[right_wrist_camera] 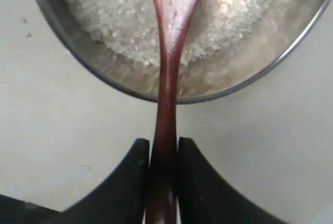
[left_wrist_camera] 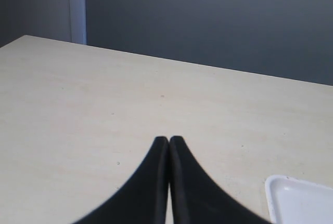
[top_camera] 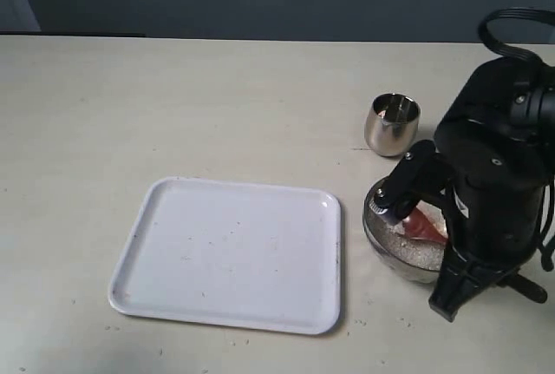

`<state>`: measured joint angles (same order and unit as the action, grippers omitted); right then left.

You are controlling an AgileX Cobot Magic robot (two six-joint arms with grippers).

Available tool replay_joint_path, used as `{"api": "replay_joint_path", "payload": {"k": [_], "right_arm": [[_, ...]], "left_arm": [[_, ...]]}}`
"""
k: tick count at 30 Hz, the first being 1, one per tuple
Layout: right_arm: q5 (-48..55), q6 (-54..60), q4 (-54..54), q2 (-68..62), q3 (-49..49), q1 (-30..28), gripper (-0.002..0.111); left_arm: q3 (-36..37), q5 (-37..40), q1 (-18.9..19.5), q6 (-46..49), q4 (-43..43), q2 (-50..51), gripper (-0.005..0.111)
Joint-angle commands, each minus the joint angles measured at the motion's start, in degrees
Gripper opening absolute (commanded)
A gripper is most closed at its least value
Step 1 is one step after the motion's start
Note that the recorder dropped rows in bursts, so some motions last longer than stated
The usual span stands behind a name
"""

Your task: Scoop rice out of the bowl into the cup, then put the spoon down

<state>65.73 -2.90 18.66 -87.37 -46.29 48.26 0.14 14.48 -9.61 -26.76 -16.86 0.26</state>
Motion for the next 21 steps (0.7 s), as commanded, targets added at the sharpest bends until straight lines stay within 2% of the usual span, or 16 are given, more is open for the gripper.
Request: {"api": "replay_joint_path", "payload": {"k": [1,21], "right_arm": [[-1.4,-0.4,-1.3,1.5,-0.3,-0.2,-0.001],[-3.6,-1.9,-0.6,5.8,-0.3,-5.0,-0.001]], "left_arm": [[-0.1,-0.6,-0.4,-0.1,-0.3,-0.3,0.001],[-0.1,-0.6,-0.4,-0.1,-0.3,-0.3,0.001]]}}
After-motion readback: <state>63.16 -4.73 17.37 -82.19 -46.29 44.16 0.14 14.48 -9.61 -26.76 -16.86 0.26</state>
